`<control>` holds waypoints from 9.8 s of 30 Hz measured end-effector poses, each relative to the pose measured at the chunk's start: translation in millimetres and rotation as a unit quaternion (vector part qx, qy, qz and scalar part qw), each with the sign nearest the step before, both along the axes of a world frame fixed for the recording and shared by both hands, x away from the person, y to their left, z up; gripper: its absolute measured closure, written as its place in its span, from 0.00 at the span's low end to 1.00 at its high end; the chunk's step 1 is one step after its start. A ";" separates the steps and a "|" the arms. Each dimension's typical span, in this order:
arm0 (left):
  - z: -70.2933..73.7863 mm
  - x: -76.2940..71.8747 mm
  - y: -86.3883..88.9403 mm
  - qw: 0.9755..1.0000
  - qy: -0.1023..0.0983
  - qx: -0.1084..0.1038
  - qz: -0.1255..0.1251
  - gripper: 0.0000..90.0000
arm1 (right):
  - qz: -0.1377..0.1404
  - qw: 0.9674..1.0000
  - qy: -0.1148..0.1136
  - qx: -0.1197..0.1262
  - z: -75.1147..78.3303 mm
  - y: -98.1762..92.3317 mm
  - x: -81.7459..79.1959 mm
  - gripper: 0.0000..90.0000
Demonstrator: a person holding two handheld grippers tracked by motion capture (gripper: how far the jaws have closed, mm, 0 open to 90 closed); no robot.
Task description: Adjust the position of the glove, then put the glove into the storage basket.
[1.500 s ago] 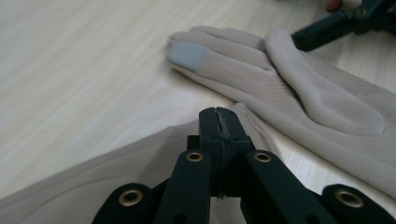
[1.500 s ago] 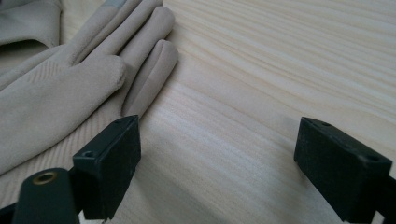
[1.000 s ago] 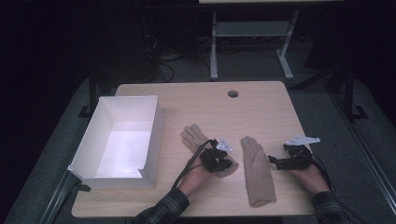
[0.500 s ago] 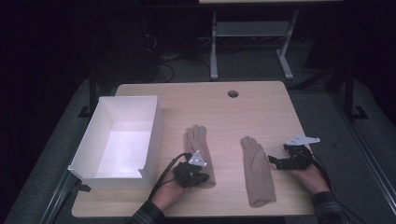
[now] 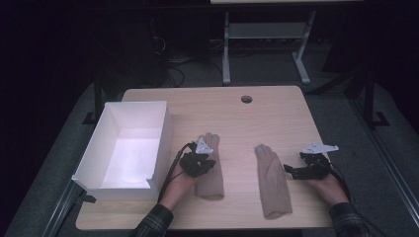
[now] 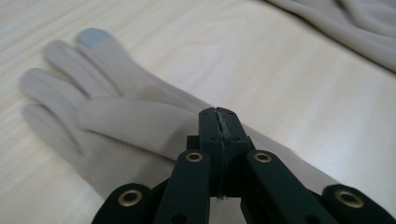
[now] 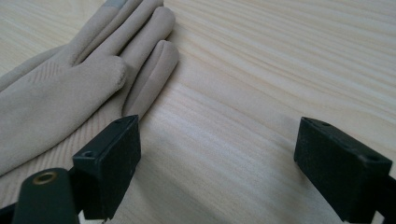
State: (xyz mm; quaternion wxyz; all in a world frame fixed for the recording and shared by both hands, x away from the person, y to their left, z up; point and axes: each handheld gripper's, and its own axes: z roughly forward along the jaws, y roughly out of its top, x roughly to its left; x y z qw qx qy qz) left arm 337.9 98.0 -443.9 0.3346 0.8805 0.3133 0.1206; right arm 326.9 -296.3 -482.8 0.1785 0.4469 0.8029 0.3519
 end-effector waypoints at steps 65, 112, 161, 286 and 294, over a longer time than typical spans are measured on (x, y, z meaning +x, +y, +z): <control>-21.8 4.7 -17.4 0.998 0.043 -0.046 -0.025 0.68 | 0.024 1.000 -0.007 0.009 1.4 0.5 -3.6 0.36; 10.0 4.3 -19.9 0.977 0.098 -0.181 -0.049 0.96 | 0.191 0.979 0.049 0.050 9.5 55.4 -28.3 1.00; -10.9 -30.3 -100.6 0.977 0.102 -0.128 -0.138 0.97 | 0.102 0.994 0.011 0.047 10.0 30.7 -13.6 0.45; 167.3 19.1 68.4 0.999 -0.006 -0.042 0.016 0.75 | 0.052 0.999 0.002 0.007 0.9 31.6 -9.1 0.19; 167.4 17.7 115.2 0.997 -0.012 -0.046 0.064 0.75 | 0.052 0.999 0.002 0.007 0.9 31.6 -9.1 0.19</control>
